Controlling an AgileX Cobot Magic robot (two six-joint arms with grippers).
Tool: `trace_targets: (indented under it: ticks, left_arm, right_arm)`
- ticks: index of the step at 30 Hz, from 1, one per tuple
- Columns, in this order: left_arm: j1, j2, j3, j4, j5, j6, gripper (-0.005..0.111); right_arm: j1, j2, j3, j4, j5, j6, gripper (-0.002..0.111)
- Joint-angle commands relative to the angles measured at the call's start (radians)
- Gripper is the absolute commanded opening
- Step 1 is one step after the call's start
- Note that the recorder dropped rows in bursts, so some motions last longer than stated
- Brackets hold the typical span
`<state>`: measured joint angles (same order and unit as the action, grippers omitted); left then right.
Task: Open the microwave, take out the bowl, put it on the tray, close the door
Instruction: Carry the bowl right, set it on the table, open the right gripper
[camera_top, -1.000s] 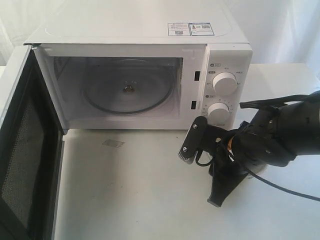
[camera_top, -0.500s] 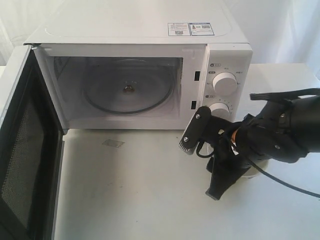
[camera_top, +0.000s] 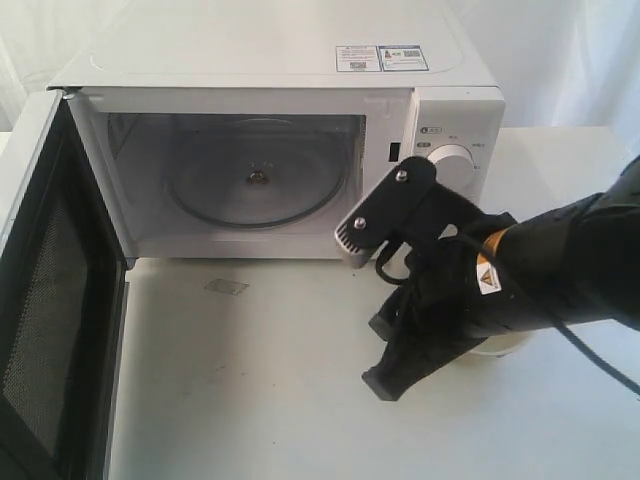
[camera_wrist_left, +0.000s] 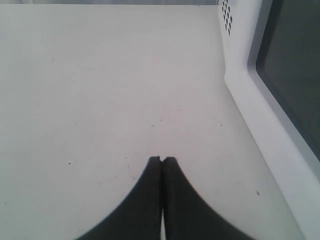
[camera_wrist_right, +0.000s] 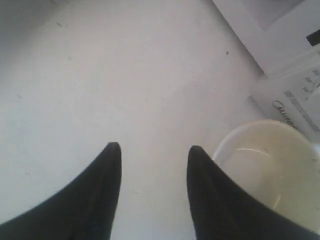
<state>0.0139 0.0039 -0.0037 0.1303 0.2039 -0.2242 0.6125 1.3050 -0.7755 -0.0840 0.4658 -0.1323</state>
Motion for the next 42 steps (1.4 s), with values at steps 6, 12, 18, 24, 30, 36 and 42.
trace_targets:
  ticks: [6, 12, 18, 24, 30, 36, 42]
  left_arm:
    - [0.003, -0.004, 0.004, -0.003, -0.002, -0.004, 0.000]
    - [0.003, -0.004, 0.004, -0.003, -0.002, -0.004, 0.000]
    - [0.003, -0.004, 0.004, -0.003, -0.002, -0.004, 0.000]
    - [0.003, -0.004, 0.004, -0.031, -0.039, -0.039, 0.000]
    - [0.003, -0.004, 0.004, -0.230, -0.254, -0.247, 0.000]
    - [0.003, -0.004, -0.160, -0.224, -0.140, -0.239, 0.000]
    - [-0.003, 0.136, -0.498, -0.266, 0.378, -0.097, 0.000]
  right_arm:
    - [0.054, -0.080, 0.024, 0.477, -0.015, -0.226, 0.016]
    - [0.118, -0.080, 0.178, 0.576, -0.301, -0.252, 0.003]
    - [0.169, -0.080, 0.315, 0.583, -0.433, -0.240, 0.003]
    - [0.187, -0.080, 0.421, 0.583, -0.555, -0.222, 0.003]
    - [0.187, -0.080, 0.435, 0.581, -0.591, -0.222, 0.003]
    - [0.187, -0.080, 0.438, 0.581, -0.589, -0.222, 0.003]
    - [0.187, -0.080, 0.438, 0.581, -0.601, -0.222, 0.003]
